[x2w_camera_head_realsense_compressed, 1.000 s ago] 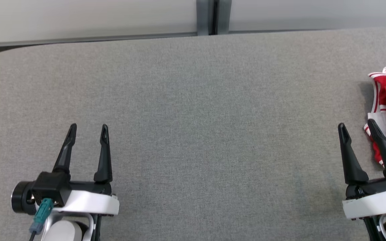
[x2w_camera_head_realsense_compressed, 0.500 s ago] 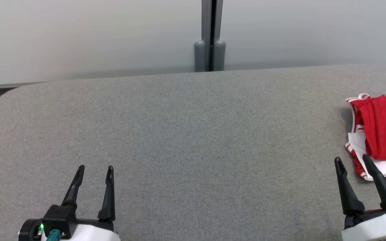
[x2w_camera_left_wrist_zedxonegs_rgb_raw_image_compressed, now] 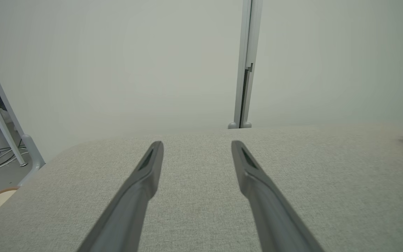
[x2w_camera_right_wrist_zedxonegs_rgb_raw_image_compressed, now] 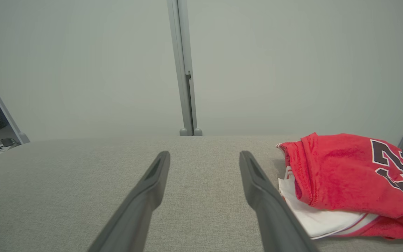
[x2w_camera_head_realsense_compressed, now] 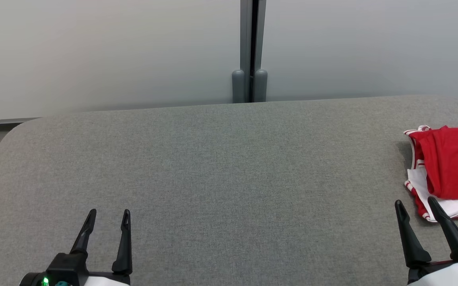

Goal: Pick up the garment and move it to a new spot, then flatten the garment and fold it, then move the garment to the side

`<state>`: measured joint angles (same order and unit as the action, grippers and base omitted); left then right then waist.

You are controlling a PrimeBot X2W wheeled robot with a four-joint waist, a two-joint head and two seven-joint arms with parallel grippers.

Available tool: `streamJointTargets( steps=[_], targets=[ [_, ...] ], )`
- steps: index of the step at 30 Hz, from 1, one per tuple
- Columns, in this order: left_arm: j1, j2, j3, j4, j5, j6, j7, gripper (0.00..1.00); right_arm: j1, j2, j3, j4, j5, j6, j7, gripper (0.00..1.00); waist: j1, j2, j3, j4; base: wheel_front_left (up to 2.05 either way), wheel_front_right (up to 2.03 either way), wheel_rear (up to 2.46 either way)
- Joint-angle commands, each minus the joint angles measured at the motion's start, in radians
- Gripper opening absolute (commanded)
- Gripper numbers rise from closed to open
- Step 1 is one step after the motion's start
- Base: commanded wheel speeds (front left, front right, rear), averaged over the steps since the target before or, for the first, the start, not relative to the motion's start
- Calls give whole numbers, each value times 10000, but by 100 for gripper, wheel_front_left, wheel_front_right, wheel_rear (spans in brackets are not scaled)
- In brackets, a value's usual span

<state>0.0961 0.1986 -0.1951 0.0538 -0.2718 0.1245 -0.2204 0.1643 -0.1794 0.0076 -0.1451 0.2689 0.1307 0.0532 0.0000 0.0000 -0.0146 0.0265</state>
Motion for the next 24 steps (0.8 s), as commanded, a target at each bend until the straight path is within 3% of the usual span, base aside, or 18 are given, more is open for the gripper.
streamJointTargets(
  steps=[1, 24],
  targets=[
    [75, 43, 29, -23, -29, 56, -13, 100, 93, 0, -32, -70, -38, 0, 45, 100, 0, 0, -5, -3, 0, 0, 0],
    [-186, 199, -76, 287, -146, 71, -80, 100, 86, 49, 45, -185, -24, 0, 127, 100, 0, 0, -5, -65, 0, 0, 0]
  ],
)
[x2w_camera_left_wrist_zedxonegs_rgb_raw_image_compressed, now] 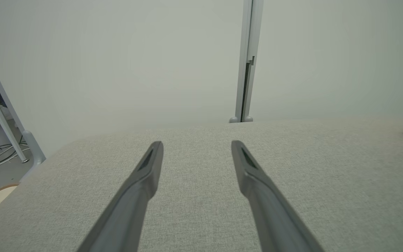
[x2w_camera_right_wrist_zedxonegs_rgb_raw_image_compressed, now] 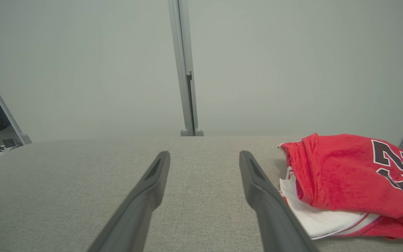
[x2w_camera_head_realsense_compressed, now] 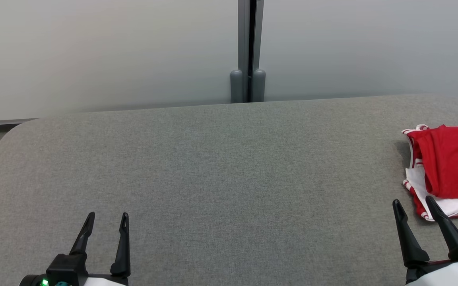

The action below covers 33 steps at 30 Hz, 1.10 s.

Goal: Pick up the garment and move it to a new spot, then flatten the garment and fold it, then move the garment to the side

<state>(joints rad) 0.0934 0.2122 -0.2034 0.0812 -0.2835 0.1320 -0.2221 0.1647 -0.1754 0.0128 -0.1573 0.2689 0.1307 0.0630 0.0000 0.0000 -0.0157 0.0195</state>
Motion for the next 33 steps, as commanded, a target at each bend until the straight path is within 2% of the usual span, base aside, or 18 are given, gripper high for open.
streamJointTargets(
  steps=[1, 4, 5, 9, 33],
  targets=[
    [-179, 81, -8, 8, -8, -12, -68, 100, 78, 14, -6, -69, -30, 0, 31, 100, 0, 0, 12, 13, 0, 0, 0],
    [-224, 117, -42, -11, 49, -14, -89, 100, 75, 3, 15, -58, -10, 0, 52, 100, 0, 0, 47, 44, 0, 0, 0],
    [-99, 47, -77, -26, 13, -34, -77, 0, -1, 27, 29, 1, 43, 0, 102, 0, 0, 0, 62, 51, 0, 0, 0],
    [46, -93, -115, 180, -84, -54, -44, 0, 24, 130, 75, 263, 131, 0, 90, 0, 0, 0, 65, 49, 0, 0, 0],
    [-630, -422, 724, 650, -4232, -837, 855, 0, -836, 318, -151, 1383, 4333, 0, 61, 0, 0, 0, 89, 2, 0, 0, 0]
  ],
)
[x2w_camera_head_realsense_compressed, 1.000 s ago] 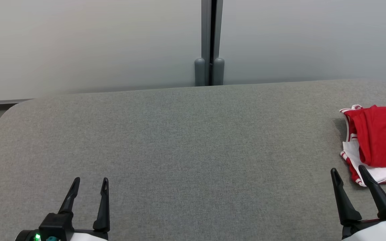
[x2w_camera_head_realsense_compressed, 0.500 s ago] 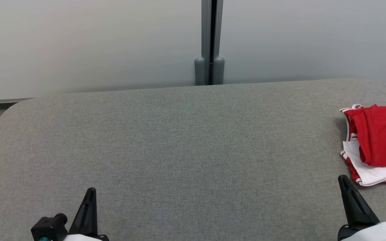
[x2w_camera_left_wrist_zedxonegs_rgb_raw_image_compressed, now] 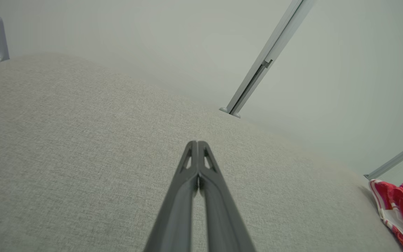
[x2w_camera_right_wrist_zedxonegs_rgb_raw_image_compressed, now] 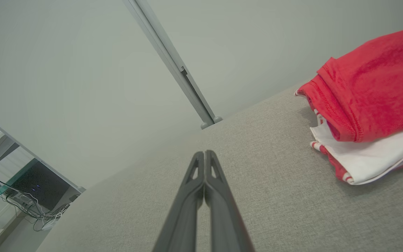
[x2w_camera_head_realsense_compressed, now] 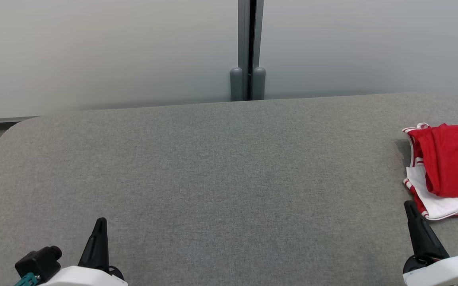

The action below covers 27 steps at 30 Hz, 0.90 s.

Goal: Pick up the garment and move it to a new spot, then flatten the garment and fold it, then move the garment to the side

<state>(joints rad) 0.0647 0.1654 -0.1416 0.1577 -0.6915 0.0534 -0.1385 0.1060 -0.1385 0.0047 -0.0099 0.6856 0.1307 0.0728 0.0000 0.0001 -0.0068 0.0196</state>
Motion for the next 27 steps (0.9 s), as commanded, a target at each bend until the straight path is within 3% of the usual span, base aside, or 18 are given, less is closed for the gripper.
streamJointTargets(
  steps=[1, 27],
  targets=[
    [-365, 33, 139, -98, -300, -77, 52, 0, -277, -41, -80, -51, 313, 0, -36, 0, 0, -1, 0, -2, 0, 0, 0],
    [-871, -283, 865, 209, -3476, -699, 812, 0, -941, 175, -333, 827, 3513, 0, 15, 0, 0, -1, 26, -51, 0, 0, 0]
  ],
)
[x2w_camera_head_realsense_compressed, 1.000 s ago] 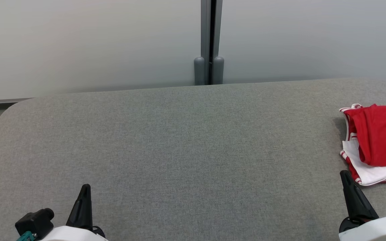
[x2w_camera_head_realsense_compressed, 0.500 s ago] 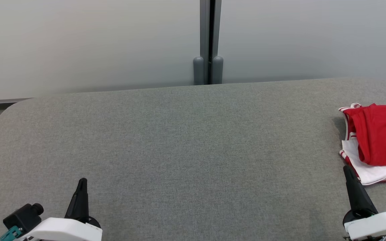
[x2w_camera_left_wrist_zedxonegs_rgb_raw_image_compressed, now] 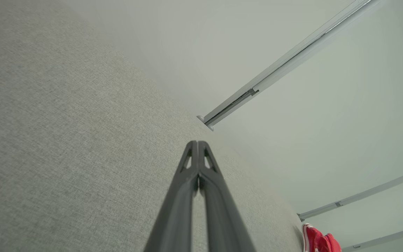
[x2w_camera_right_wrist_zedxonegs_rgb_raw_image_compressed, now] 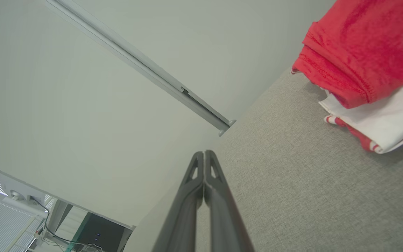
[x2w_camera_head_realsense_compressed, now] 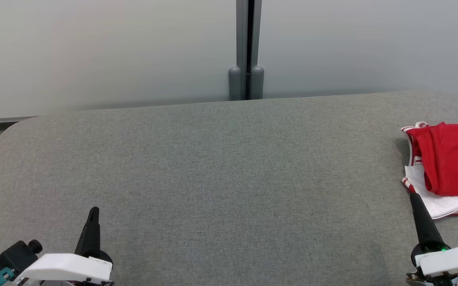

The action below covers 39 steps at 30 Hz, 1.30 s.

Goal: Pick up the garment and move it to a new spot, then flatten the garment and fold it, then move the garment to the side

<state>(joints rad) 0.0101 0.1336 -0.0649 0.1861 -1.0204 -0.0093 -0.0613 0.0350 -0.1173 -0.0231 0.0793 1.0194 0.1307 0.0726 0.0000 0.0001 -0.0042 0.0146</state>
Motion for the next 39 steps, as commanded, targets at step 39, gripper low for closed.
streamJointTargets(
  steps=[39],
  targets=[
    [-902, -383, 1017, 316, -3766, -793, 978, 0, -998, 281, -443, 973, 3779, 1, 147, 0, 0, -1, 39, -77, 0, 0, 0]
  ],
)
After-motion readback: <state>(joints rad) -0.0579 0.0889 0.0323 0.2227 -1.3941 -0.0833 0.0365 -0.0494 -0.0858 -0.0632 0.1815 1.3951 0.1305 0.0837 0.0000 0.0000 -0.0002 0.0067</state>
